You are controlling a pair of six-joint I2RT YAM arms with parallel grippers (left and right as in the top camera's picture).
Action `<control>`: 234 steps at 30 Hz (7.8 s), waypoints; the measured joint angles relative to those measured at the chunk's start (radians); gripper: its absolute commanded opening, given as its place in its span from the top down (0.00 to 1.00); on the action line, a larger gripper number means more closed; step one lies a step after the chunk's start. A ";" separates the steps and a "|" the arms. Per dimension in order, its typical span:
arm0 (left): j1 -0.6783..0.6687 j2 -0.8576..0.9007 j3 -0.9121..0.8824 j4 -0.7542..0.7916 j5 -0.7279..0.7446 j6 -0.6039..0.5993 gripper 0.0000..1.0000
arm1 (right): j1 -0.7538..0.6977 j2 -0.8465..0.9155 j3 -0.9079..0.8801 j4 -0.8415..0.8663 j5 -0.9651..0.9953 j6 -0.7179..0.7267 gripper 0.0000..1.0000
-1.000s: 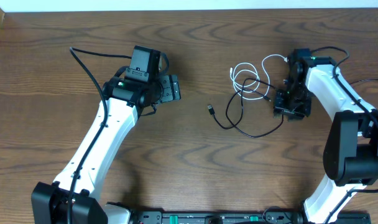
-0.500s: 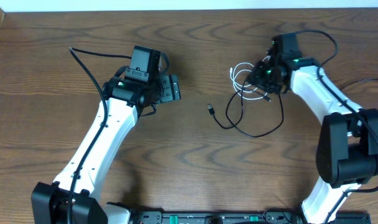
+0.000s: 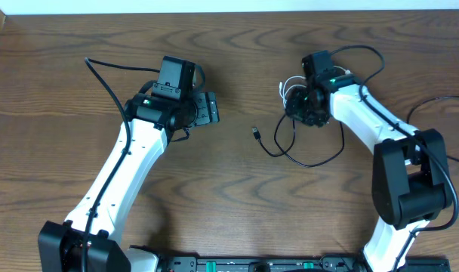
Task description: Untangle cables
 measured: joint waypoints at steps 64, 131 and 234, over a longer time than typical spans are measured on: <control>0.000 0.000 0.000 -0.001 0.000 0.000 0.15 | 0.122 -0.252 -0.006 0.125 -0.117 -0.234 0.99; -0.138 0.085 -0.003 0.872 0.741 -0.140 0.08 | -0.131 -0.575 0.268 1.068 -0.674 -0.167 0.99; 0.029 0.266 -0.005 1.731 0.711 -1.075 0.92 | -0.027 -0.118 0.269 0.138 -0.946 -0.685 0.96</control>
